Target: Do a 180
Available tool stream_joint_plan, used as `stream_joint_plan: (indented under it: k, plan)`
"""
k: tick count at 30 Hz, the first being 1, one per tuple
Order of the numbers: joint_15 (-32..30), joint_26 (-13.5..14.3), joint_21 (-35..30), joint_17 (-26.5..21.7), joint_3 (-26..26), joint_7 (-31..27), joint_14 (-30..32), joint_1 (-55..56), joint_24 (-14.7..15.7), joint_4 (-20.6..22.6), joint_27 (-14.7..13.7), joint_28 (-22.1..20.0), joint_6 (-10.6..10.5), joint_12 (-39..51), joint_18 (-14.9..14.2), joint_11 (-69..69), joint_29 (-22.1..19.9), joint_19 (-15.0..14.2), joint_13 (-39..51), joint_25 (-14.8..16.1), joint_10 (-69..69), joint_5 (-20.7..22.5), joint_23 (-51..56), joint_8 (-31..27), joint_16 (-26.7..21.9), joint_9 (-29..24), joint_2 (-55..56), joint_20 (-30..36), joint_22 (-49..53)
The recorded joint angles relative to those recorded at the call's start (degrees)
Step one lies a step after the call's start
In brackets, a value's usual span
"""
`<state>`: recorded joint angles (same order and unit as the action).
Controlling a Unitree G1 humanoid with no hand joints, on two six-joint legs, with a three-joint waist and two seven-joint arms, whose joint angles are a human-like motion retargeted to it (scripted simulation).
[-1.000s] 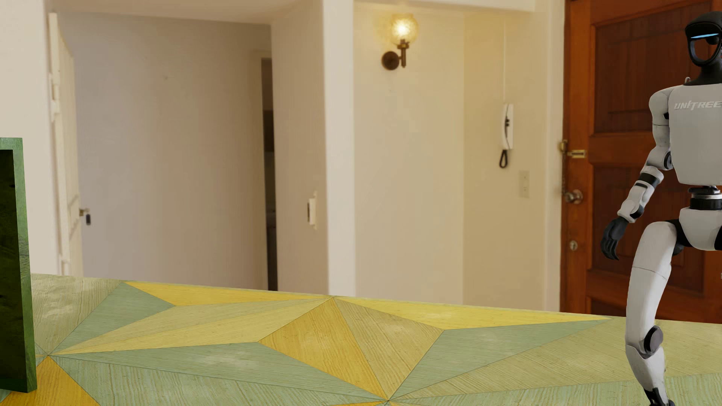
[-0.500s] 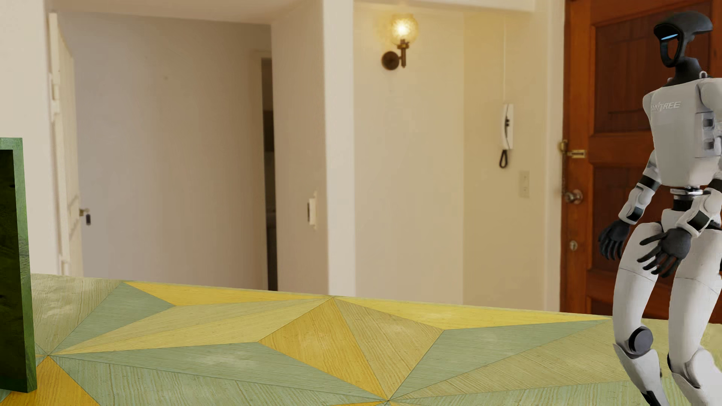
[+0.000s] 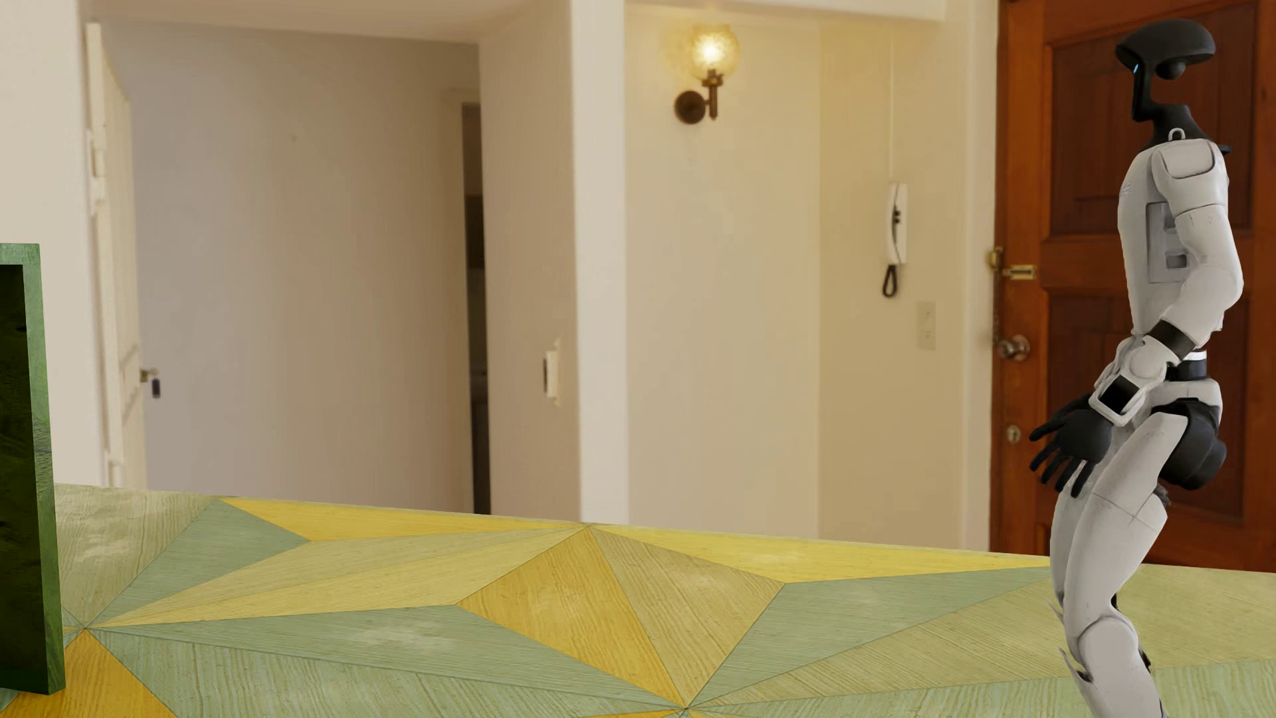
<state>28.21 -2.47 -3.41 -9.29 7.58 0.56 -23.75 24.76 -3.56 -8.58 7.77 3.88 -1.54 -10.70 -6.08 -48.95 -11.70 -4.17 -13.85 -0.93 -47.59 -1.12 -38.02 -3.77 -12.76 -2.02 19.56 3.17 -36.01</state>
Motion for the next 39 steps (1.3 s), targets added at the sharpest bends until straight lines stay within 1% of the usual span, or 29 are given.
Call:
stream_joint_plan:
  k: [2, 4, 5, 6, 7, 8, 9, 10, 12, 15, 16, 17, 18, 19, 20, 21, 22, 25, 27, 28, 29, 30, 31, 32, 34, 36, 37, 38, 39]
  plan:
    - [0.5, 1.1, 2.4, 0.5, 1.3, 3.7, -0.8, -2.8, -0.3, -0.9, 0.9, -0.9, 1.9, 2.3, 0.0, 1.7, 2.3, -2.1, -0.7, -0.1, 1.7, -3.1, -0.1, 4.1, 1.1, 0.3, 0.3, 1.5, -0.3]
    - [0.9, 2.2, 4.2, -1.7, 2.9, 4.6, -0.6, -4.1, 2.0, -1.8, -0.4, -2.8, 3.4, 5.8, -0.2, 1.5, 4.6, 1.3, -1.0, 0.2, -1.8, -2.8, -2.4, 3.1, 4.1, -0.8, -0.9, 4.2, 0.5]
    - [0.5, 2.9, 3.1, -3.2, 2.2, 2.7, 5.0, -0.5, 3.0, -2.0, -1.3, -3.3, 3.9, 5.5, 2.4, 2.1, 4.8, 1.2, -0.6, 0.1, -9.8, -1.7, -3.8, 1.6, 3.8, -1.1, -1.2, 5.8, 2.5]
    - [-0.1, 3.9, 2.6, -3.8, 1.8, -0.2, 9.5, 2.5, 3.9, -0.3, -2.2, -3.1, 3.6, 3.4, 9.4, 3.7, 4.2, 1.1, -0.8, -0.1, -12.9, -1.1, -2.9, 0.4, 3.2, -0.6, -2.2, 4.3, 1.8]
    - [-0.6, 4.4, 1.5, -3.5, 0.7, -2.2, 7.5, 3.8, 4.2, 0.6, -3.2, -2.5, 2.6, 0.1, 15.9, 5.4, 3.1, 1.1, -1.2, -0.4, -9.2, -0.3, -1.6, -0.6, 3.5, 0.2, -3.1, 1.2, 1.9]
    - [0.0, 4.6, 0.5, -1.6, -0.4, -3.1, 1.8, 2.2, 4.0, 0.2, -4.4, -1.6, 1.8, -2.0, 17.1, 4.8, 1.9, 1.0, -0.3, -0.8, 1.3, 0.4, -1.2, -1.6, 2.8, 0.7, -3.1, -1.8, 0.4]
    - [0.9, 4.0, -0.3, -0.1, -0.4, -3.6, 3.8, 0.4, 3.6, -0.3, -4.7, -1.3, 1.4, -2.8, -1.1, 3.5, 1.0, 0.9, 0.6, -1.0, 4.1, 0.4, -1.1, -2.1, 0.9, 1.6, -2.3, -0.8, -0.6]
    - [1.4, 3.0, -0.9, 0.3, -0.5, -1.9, 4.1, -1.0, 3.1, -0.5, -3.9, -1.3, 1.7, -3.2, -2.9, 2.3, 0.8, 0.7, 0.9, -0.8, 4.7, -0.9, 0.7, -0.8, 0.1, 1.6, -1.8, -0.2, 0.8]
    - [1.8, 1.1, 1.1, -1.2, -0.2, 1.3, 2.7, -3.5, 2.5, -1.7, -2.7, -1.2, 2.4, -0.5, -3.2, 0.9, 2.8, 1.0, 0.9, 0.0, 4.8, -3.0, 1.7, 2.5, -0.5, 1.2, -1.2, -0.1, 1.3]
    - [3.2, -0.1, 4.3, -2.7, 2.1, 1.5, 2.0, -4.6, 2.1, -2.9, -2.1, -2.9, 2.6, 5.0, -3.1, -0.1, 4.7, 2.0, -0.4, 0.7, 0.8, -1.4, -2.8, 0.1, 2.9, 0.3, -1.8, 3.7, 2.6]
    - [2.9, 0.2, 3.9, -3.3, 2.1, 0.1, 5.6, -2.1, 1.6, -2.9, -2.1, -3.1, 2.2, 5.5, 1.4, 0.6, 3.8, 2.3, -1.0, 1.0, -5.5, -0.5, -3.3, -0.9, 4.0, -0.7, -2.7, 3.1, 3.2]
    - [2.1, 1.2, 4.2, -3.9, 2.1, -2.2, 9.5, 0.9, 0.8, -1.7, -3.2, -2.5, 0.9, 3.5, 12.0, 2.6, 2.4, 2.3, -1.6, 1.0, -10.9, 0.6, -5.1, -2.1, 4.2, -0.6, -3.6, 2.6, 2.5]
    - [1.8, 1.3, 4.3, -3.7, 0.4, -2.1, 6.9, 2.7, 0.4, 0.3, -2.9, -0.8, -0.1, 2.4, 18.0, 3.4, 1.2, 2.1, -2.7, 0.8, -9.6, 0.2, -3.1, -1.7, 3.2, -0.7, -4.0, 0.7, 2.6]
    - [1.4, 0.6, 4.1, -3.4, -2.6, -0.8, 3.8, 4.3, 0.3, 1.7, -2.0, 0.4, -1.8, 2.2, 20.6, 2.3, 0.4, 1.9, -2.8, 1.1, -4.1, -0.2, 0.0, 0.4, 3.6, -1.5, -3.8, -2.0, 4.0]
    - [-0.8, -0.1, 4.5, -1.6, -5.5, -2.1, 6.0, 4.2, 0.8, 3.2, -1.5, 0.4, -1.9, 2.4, 14.8, -5.6, 0.7, 1.6, -1.0, 1.3, 0.2, -1.2, 2.1, 2.1, 1.5, -2.2, -0.2, -2.3, 3.9]
    - [-1.4, -0.5, 2.4, -1.1, -7.5, -4.1, 6.7, 3.9, 2.5, 3.6, -1.2, -1.0, -2.1, 0.8, 2.4, -6.9, 2.2, 1.0, 0.9, 1.5, 2.0, -1.3, 3.2, 2.5, 1.5, -0.9, 0.9, -1.2, 2.3]
    - [-0.9, -1.0, 0.6, -0.8, -9.7, -4.6, 7.1, 3.4, 5.2, 4.1, -0.6, -2.5, -1.9, -1.4, -0.2, -5.5, 4.3, 0.0, 3.8, 1.8, 3.2, -1.6, 4.5, 2.5, 2.9, -0.2, -0.1, -1.0, 0.9]
    - [-3.6, -2.3, 1.0, -1.1, -14.8, -4.7, 9.0, 1.4, 12.0, 5.1, -4.4, -5.0, 0.6, -4.9, 0.2, -4.9, 12.0, -2.7, 9.2, 3.8, 7.2, -2.3, 4.8, 1.9, 4.6, -0.4, -0.5, -0.4, -0.3]
    - [0.0, -1.7, 1.7, -1.0, -14.6, -4.1, 10.1, 1.2, 11.1, 5.5, -5.5, -5.4, 3.1, -3.1, 0.0, 1.2, 14.9, -4.1, 7.9, 4.4, 9.1, -2.8, 4.8, 1.3, 3.8, -0.5, -3.1, -0.9, -0.5]
    - [1.8, -0.9, 1.7, -1.9, -14.2, -3.9, 10.5, 1.3, 9.8, 5.4, -5.1, -5.6, 3.5, -2.2, 0.0, 5.6, 15.5, -2.9, 6.4, 4.3, 9.7, -2.9, 4.7, 1.6, 4.5, -0.6, -5.0, -0.9, 0.6]
    - [1.1, 0.1, 1.8, -3.3, -13.3, -3.8, 11.2, 1.1, 8.5, 5.7, -3.9, -5.2, 3.7, -1.7, 0.2, 6.9, 15.4, 1.8, 4.3, 3.7, 10.8, -3.0, 5.6, 1.6, 4.2, -0.5, -5.2, -0.1, 1.1]
    - [0.5, 1.2, 1.8, -3.0, -12.6, -3.6, 11.7, 0.9, 7.4, 5.3, -2.5, -4.6, 3.5, -1.2, 0.2, 7.6, 14.6, 3.3, 4.3, 2.8, 11.8, -2.6, 5.0, 1.5, 3.1, -0.4, -5.1, -0.2, 0.1]
    - [-0.3, 1.9, 1.5, -2.3, -12.5, -3.3, 11.6, 0.7, 6.1, 4.9, -1.3, -4.2, 3.0, -1.2, 0.7, 8.6, 13.6, 1.3, 4.4, 1.8, 11.8, -2.3, 5.4, 1.1, 3.4, -0.7, -5.4, -1.1, 0.1]
    - [-0.4, 1.9, 1.5, -1.5, -13.1, -3.3, 11.8, 0.8, 4.6, 4.7, -1.0, -4.0, 2.3, -1.3, 0.2, 8.6, 12.5, 0.0, 3.7, 0.9, 12.0, -2.3, 5.9, 1.1, 3.5, -0.4, -5.2, -0.3, 0.5]
    - [-1.1, 0.2, 0.2, -0.6, -13.4, -3.2, 11.2, 0.8, 3.2, 4.4, -2.3, -3.6, 0.6, -1.6, 0.3, 6.8, 11.6, 1.5, 6.7, 0.2, 10.9, -1.8, 4.9, 0.7, 4.5, -1.2, -4.7, 0.6, -0.8]
    - [-1.6, -3.1, 0.4, -0.3, -13.9, -3.3, 12.2, 0.6, 3.9, 5.2, -5.5, -2.8, 0.5, -1.7, 0.4, 5.6, 12.5, -1.3, 6.0, 0.8, 12.3, -2.5, 4.5, 0.5, 3.9, -0.9, -3.8, -0.8, -0.3]
    - [-0.3, -4.4, 0.8, -1.4, -14.4, -3.4, 12.9, 0.8, 4.5, 5.8, -5.7, -2.6, 0.7, -2.1, 0.5, 8.7, 13.5, -1.0, 5.8, 1.0, 13.3, -3.0, 4.6, 0.4, 3.7, -0.3, -4.9, -0.9, 1.0]
    - [-1.1, -4.8, 1.6, -2.6, -14.4, -3.4, 13.6, 0.6, 5.5, 5.7, -5.6, -2.5, 0.4, -2.6, 0.4, 10.0, 14.5, 1.8, 6.2, 1.0, 14.6, -2.8, 4.4, 0.7, 3.0, 0.1, -5.3, -0.4, 0.2]
    - [-1.4, -4.7, 2.1, -2.6, -14.2, -3.4, 13.6, 0.3, 6.4, 5.6, -5.6, -3.1, 0.3, -2.4, 0.6, 9.1, 15.0, 0.5, 6.6, 1.0, 14.5, -2.8, 4.6, 0.6, 3.3, -0.4, -5.1, -0.6, -0.6]
